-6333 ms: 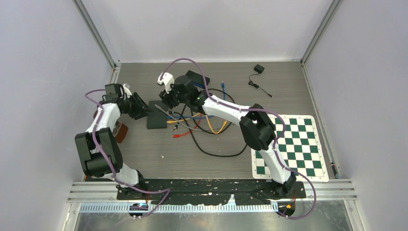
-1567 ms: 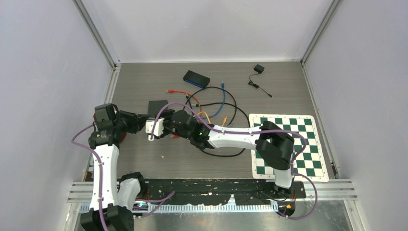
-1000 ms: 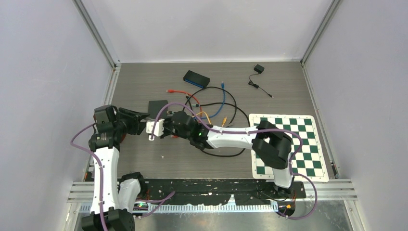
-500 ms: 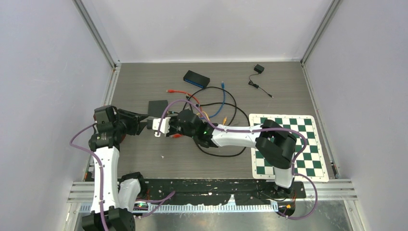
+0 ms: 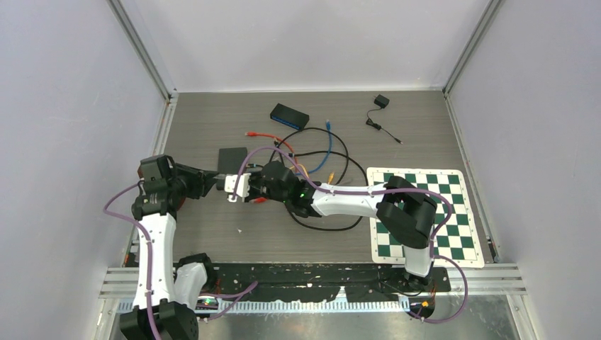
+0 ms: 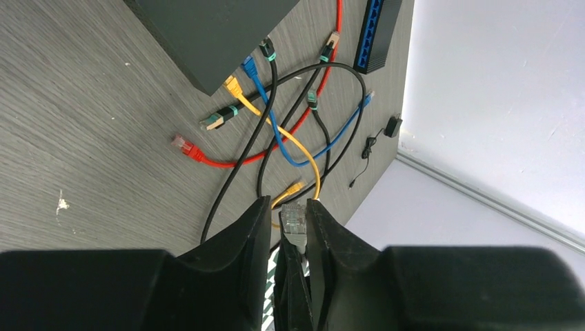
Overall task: Insert the plug into the switch port
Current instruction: Pick up the connector from the center of the board.
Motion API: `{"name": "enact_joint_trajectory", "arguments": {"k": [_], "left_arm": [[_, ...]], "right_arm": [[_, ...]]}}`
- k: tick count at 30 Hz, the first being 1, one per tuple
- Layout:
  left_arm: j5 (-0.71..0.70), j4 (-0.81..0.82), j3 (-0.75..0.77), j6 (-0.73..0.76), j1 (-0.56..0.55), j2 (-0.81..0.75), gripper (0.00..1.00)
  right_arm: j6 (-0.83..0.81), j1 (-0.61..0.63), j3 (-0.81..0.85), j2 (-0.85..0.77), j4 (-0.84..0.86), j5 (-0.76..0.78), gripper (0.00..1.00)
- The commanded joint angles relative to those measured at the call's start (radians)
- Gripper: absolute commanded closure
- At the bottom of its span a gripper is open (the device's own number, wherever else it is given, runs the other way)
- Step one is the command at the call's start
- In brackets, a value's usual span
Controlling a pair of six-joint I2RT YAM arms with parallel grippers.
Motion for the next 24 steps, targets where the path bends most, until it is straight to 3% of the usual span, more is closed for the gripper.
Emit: {"name": "enact_joint_trajectory", "arguments": {"k": [1,5,7,12,14,24], "left_arm": [[-0.001,0.038,-0.019,-0.007,0.005,0.004,0.77],[0.02,0.051,-0.032,-0.02,0.004,0.01,0.92],[0.03,0.054,-0.036,-0.028,0.005,0.012,1.0],[0.029,0.05,-0.044,-0.051,0.005,-0.001,1.0],[0.019,0.036,-0.045,-0.058,0.005,-0.005,1.0],[0.011,0.009,-0.047,-0.083,0.004,-0.016,1.0]], "right_arm": [[0.019,0.0,-0.002,-0.064,0.062,-0.026,0.95],[0.022,0.0,0.003,-0.054,0.069,-0.036,0.95],[0.018,0.001,0.009,-0.045,0.074,-0.039,0.87],[-0.003,0.003,0.032,-0.022,0.082,-0.033,0.66],[-0.015,0.008,0.044,-0.014,0.085,-0.028,0.62],[-0.074,0.032,0.064,0.016,0.091,-0.028,0.64]]}}
